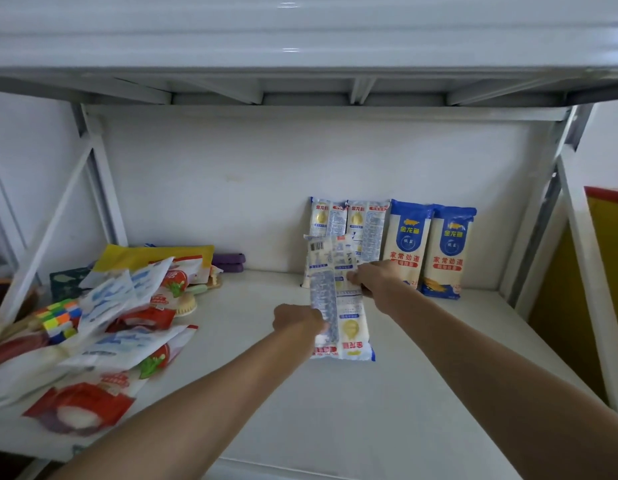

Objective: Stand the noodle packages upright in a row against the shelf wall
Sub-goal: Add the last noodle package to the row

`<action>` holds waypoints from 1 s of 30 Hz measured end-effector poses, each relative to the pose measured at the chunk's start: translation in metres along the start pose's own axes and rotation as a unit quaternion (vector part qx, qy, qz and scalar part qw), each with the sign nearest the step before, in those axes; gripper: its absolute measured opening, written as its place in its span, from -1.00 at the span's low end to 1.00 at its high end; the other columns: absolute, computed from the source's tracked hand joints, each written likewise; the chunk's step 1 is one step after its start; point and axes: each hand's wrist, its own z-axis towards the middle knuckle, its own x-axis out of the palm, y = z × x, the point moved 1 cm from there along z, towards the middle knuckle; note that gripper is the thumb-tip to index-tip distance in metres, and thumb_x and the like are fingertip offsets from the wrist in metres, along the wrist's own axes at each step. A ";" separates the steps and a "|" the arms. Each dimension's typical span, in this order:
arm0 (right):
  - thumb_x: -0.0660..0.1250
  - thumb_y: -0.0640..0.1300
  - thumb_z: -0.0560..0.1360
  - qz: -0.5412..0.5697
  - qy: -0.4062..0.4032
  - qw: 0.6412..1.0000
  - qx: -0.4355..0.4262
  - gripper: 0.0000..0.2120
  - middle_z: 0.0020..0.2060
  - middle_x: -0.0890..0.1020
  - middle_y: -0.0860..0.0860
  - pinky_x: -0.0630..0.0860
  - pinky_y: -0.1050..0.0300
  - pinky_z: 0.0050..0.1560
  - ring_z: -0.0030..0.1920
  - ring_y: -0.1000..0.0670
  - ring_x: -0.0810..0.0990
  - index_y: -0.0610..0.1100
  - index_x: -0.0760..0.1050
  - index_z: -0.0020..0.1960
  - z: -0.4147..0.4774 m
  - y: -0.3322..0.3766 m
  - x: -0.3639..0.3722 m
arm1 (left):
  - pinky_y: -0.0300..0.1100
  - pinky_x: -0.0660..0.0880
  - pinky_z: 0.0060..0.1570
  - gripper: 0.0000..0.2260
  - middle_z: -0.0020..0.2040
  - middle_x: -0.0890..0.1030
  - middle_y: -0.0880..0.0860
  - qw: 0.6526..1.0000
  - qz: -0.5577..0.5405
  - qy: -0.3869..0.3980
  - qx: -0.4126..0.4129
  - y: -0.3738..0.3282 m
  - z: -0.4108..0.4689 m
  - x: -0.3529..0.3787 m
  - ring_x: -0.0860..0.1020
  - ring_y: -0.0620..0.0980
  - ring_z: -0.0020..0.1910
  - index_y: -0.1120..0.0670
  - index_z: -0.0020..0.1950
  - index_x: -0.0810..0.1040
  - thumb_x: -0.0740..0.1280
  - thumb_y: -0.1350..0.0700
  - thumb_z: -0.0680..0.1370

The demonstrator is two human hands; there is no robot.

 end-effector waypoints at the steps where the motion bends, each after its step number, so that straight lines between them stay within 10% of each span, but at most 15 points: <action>1: 0.36 -0.32 0.50 0.024 0.000 1.000 0.000 -0.83 -0.14 0.63 -0.08 0.58 0.18 -0.17 -0.16 -0.02 0.62 -0.14 0.45 -0.21 0.001 0.003 0.003 | -0.23 0.40 0.00 -0.69 0.27 0.53 0.04 0.995 0.092 0.003 0.032 -0.001 0.000 -0.001 0.53 0.02 0.23 0.05 0.35 0.43 0.21 0.02 0.62; 8: 0.43 -0.44 0.39 0.060 0.052 0.996 -0.041 -0.81 -0.07 0.66 -0.16 0.64 -0.02 0.04 -0.06 -0.13 0.68 -0.22 0.51 -0.13 0.005 0.009 0.024 | -0.16 0.56 -0.14 -0.79 -0.06 0.67 0.14 0.994 -0.001 -0.090 0.068 0.007 0.037 -0.024 0.56 0.03 -0.20 0.11 -0.16 0.56 0.52 0.34 0.36; 23: 0.42 -0.21 0.48 -0.071 0.146 0.971 -0.177 -0.83 -0.11 0.67 0.00 0.54 0.26 -0.19 -0.09 0.04 0.65 -0.18 0.58 0.06 -0.011 0.010 0.058 | -0.18 0.58 -0.07 -0.64 0.08 0.67 0.02 0.980 0.048 0.103 0.161 0.019 0.065 -0.047 0.64 -0.02 -0.03 0.10 0.18 0.58 0.52 0.24 0.40; 30: 0.39 -0.22 0.50 -0.074 0.105 0.971 -0.201 -0.88 -0.16 0.64 0.03 0.48 0.29 -0.27 -0.18 0.07 0.60 -0.13 0.56 0.04 -0.016 0.005 0.071 | -0.17 0.51 0.06 -0.54 0.19 0.64 0.08 0.977 0.116 0.032 0.176 0.020 0.064 -0.038 0.60 0.07 0.16 0.12 0.24 0.57 0.56 0.15 0.36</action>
